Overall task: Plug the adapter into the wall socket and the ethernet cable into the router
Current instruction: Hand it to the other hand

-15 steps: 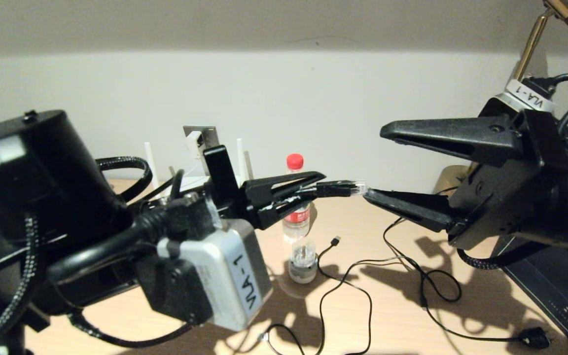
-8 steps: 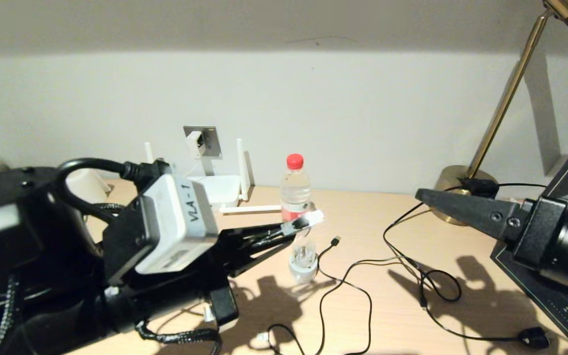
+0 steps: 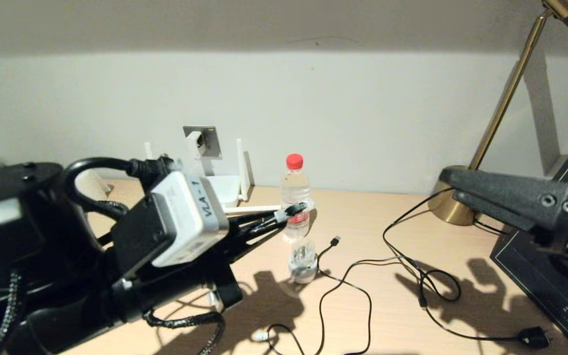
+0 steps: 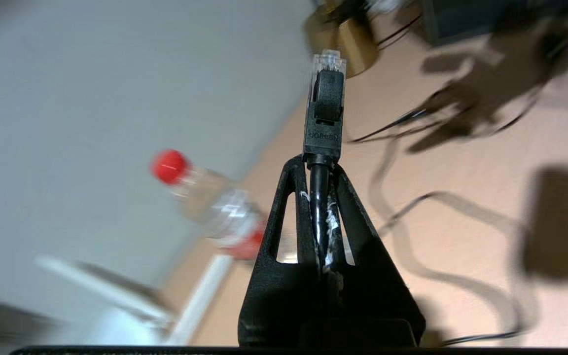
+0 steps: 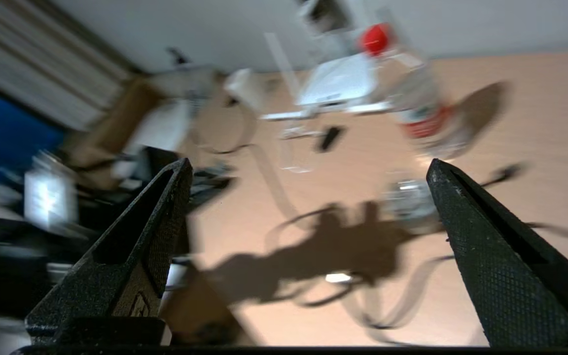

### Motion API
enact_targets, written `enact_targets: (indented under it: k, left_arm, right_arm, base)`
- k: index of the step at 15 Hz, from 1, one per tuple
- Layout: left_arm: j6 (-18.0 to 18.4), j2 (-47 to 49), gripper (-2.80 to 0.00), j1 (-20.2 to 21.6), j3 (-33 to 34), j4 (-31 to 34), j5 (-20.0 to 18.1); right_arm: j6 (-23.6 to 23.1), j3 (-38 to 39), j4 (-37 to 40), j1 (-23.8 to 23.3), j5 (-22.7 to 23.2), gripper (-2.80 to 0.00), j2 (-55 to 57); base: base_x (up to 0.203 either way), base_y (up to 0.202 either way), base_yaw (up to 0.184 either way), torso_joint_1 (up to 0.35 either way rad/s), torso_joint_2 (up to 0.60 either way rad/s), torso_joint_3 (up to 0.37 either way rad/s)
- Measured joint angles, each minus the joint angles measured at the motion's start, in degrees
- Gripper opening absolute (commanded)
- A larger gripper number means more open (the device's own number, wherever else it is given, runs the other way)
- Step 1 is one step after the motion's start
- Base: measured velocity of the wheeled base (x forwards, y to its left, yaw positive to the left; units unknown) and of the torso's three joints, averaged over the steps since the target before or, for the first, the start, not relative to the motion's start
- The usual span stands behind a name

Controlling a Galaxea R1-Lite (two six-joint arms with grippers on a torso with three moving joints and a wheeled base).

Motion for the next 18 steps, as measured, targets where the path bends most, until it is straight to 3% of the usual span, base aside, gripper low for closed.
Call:
enact_targets:
  k: [3, 5, 7, 9, 11, 15, 18]
  left_arm:
    - [17.8, -1.3, -2.80, 0.6, -0.1, -0.6, 1.0]
    - [28.6, -2.6, -2.80, 1.1, -0.7, -3.3, 1.1]
    - [35.8, -3.8, -2.80, 1.5, -1.3, -5.5, 1.1]
    - [41.4, -4.6, -2.80, 1.7, -2.1, -7.9, 1.1]
    - [44.8, -5.0, -2.80, 1.6, -2.8, -9.3, 0.9]
    - [45.0, -3.9, -2.80, 1.3, -4.5, -8.8, 0.5]
    - [45.1, -1.1, -2.80, 1.0, -7.9, -8.8, -1.9]
  right_arm:
    - [12.1, -9.8, 7.6, 3.7, 4.7, 0.00, 6.1]
    - [19.3, -15.0, 11.2, 4.8, 11.8, 0.00, 10.7]
    - [24.8, -20.6, 13.8, 5.1, 17.9, 0.00, 14.4]
    - [27.6, -26.3, 17.0, 5.2, 20.7, 0.00, 17.3]
    - [31.0, -31.4, 20.5, 5.3, 23.5, 0.00, 19.4]
    - [32.6, -33.5, 21.2, 4.7, 24.3, 0.00, 21.3]
    - [34.6, -34.5, 21.2, 2.5, 25.0, 0.00, 21.7]
  base:
    - [0.000, 0.000, 0.000, 0.000, 0.00, 0.000]
    - [0.000, 0.000, 0.000, 0.000, 0.00, 0.000]
    - [0.000, 0.000, 0.000, 0.000, 0.00, 0.000]
    - [0.000, 0.000, 0.000, 0.000, 0.00, 0.000]
    - [0.000, 0.000, 0.000, 0.000, 0.00, 0.000]
    - [0.000, 0.000, 0.000, 0.000, 0.00, 0.000]
    - [0.000, 0.000, 0.000, 0.000, 0.00, 0.000]
